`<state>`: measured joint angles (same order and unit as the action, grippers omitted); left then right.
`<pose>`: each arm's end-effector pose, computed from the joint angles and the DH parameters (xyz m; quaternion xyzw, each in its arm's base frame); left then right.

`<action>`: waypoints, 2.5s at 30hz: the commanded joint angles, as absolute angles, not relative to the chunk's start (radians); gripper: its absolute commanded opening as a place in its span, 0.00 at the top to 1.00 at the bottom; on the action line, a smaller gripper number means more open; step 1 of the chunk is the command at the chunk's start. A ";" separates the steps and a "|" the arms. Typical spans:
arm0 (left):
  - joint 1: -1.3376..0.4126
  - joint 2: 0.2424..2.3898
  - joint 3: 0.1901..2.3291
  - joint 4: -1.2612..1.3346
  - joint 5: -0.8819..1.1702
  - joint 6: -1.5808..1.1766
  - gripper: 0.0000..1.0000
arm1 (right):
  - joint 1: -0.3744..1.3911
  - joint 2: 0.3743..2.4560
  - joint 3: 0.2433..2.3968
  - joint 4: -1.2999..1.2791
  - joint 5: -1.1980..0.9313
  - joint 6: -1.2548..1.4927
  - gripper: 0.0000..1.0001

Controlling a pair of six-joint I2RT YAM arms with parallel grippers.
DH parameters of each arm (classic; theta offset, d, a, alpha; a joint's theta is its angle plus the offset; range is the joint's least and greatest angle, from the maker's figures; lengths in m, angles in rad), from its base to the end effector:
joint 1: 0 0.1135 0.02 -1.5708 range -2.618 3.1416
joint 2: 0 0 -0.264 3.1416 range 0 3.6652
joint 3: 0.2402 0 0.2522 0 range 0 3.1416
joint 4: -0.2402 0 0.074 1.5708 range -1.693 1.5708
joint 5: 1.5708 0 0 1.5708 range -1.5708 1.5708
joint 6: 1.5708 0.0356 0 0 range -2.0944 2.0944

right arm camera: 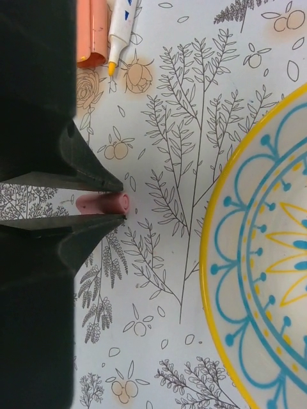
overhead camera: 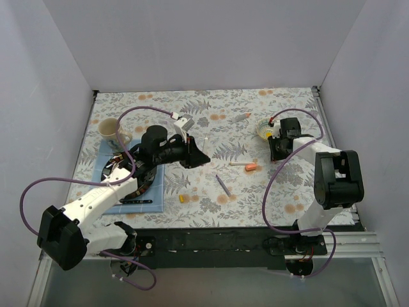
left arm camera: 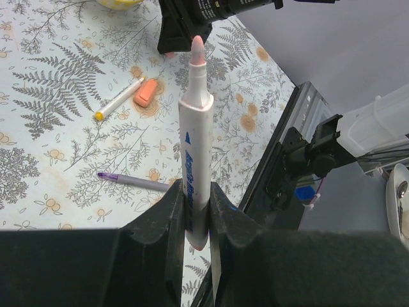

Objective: Insert the pens into the pen caps

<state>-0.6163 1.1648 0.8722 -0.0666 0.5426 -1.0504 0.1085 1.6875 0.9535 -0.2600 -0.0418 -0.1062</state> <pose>0.2060 -0.1684 0.3061 -0.0215 0.8063 -0.5542 0.2058 0.3304 0.0375 0.1643 -0.1086 0.9523 0.0204 0.2843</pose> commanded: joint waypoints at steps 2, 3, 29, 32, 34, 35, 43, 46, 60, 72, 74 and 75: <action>-0.630 1.135 0.870 -0.051 0.508 -1.029 1.00 | 0.158 1.701 0.919 -0.365 0.052 -0.064 0.71; -0.630 1.135 0.870 -0.052 0.505 -1.029 1.00 | 0.158 1.704 0.923 -0.368 0.054 -0.064 0.71; -0.715 1.292 0.853 -0.006 0.574 -1.083 1.00 | 0.429 1.220 0.959 -0.063 -0.276 0.463 0.99; -0.718 1.275 0.847 0.023 0.572 -1.081 1.00 | 0.491 1.177 0.969 0.043 -0.290 0.524 0.99; -0.719 1.263 0.842 0.026 0.572 -1.080 1.00 | 0.523 1.157 0.982 0.060 -0.279 0.538 0.99; -0.721 1.259 0.841 0.029 0.574 -1.078 1.00 | 0.531 1.152 0.985 0.075 -0.279 0.545 0.99; -0.723 1.272 0.841 0.044 0.598 -1.086 1.00 | 0.558 1.098 0.956 0.182 -0.299 0.621 0.99; -0.723 1.276 0.844 0.044 0.600 -1.088 1.00 | 0.566 1.095 0.956 0.190 -0.301 0.624 0.99; -0.726 1.253 0.888 -0.086 0.447 -1.034 1.00 | 0.584 1.049 0.890 0.155 -0.129 0.612 0.99; -0.726 1.120 0.989 -0.344 -0.446 -1.071 1.00 | 0.638 1.247 0.916 0.005 -0.032 0.580 0.62; -0.724 1.068 0.997 -0.347 -0.538 -1.066 1.00 | 0.705 1.333 0.952 -0.033 -0.017 0.546 0.59; -0.724 1.015 0.996 -0.347 -0.561 -1.068 1.00 | 0.728 1.362 0.986 -0.040 -0.008 0.540 0.59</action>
